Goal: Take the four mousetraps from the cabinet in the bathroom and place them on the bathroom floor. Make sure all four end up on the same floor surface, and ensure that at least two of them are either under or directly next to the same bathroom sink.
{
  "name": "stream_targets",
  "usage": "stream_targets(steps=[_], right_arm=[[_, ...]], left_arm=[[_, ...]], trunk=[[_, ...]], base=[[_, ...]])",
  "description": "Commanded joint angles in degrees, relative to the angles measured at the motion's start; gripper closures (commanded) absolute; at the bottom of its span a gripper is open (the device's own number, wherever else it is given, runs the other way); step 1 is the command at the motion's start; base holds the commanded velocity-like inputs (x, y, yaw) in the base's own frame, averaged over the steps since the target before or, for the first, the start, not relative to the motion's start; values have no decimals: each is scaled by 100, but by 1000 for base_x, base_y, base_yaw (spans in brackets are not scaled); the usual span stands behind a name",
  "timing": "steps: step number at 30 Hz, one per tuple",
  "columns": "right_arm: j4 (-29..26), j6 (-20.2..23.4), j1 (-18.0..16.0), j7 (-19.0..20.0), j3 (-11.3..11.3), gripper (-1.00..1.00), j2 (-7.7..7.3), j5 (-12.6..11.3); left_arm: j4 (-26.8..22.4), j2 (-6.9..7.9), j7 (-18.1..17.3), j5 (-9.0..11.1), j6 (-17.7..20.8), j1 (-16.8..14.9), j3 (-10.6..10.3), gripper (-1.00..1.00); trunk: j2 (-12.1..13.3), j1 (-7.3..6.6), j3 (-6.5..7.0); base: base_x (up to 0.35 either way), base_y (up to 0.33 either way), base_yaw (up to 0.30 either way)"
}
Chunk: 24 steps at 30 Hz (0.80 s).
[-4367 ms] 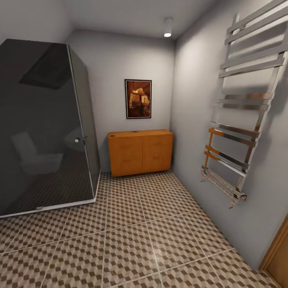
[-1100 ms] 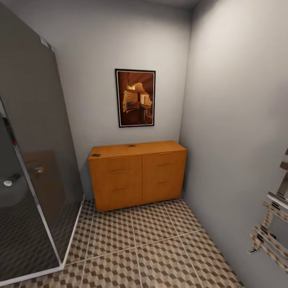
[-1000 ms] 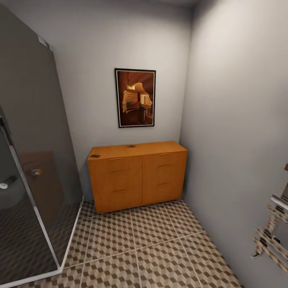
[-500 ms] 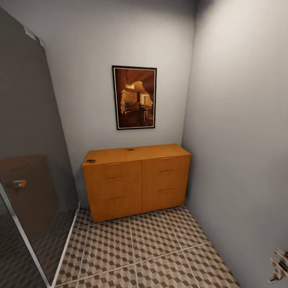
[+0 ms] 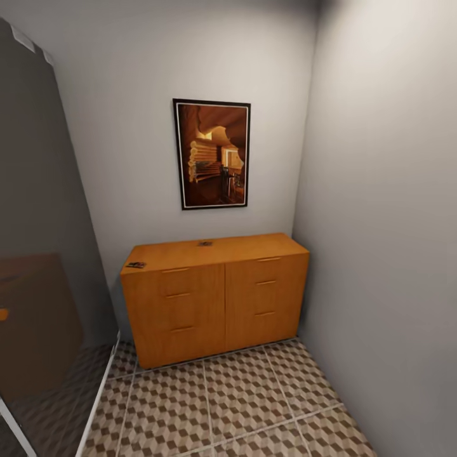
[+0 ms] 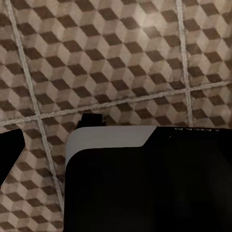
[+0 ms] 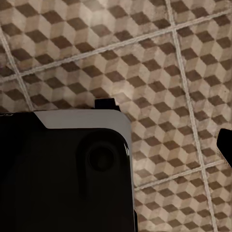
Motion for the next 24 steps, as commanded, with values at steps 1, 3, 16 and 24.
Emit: stream_targets(steps=[1,3,16,24], right_arm=[[18,-33,-8,-19,-49,-100,-1,60],[18,-33,-8,-19,-49,-100,-1,60],[18,-33,-8,-19,-49,-100,-1,60],[18,-47,-8,-19,-49,-100,6,60]], left_arm=[[5,0,-4,59,-18,-5,-47,-100],[5,0,-4,59,-29,-5,-46,-100],[5,7,-4,59,-60,-4,-45,-100],[5,8,-7,59,-68,-5,-45,-100]], trunk=[[-4,4,-7],[-4,4,-7],[-4,4,-7],[-4,4,-7]], base=[[324,0,0],[324,0,0],[324,0,0],[208,0,74]])
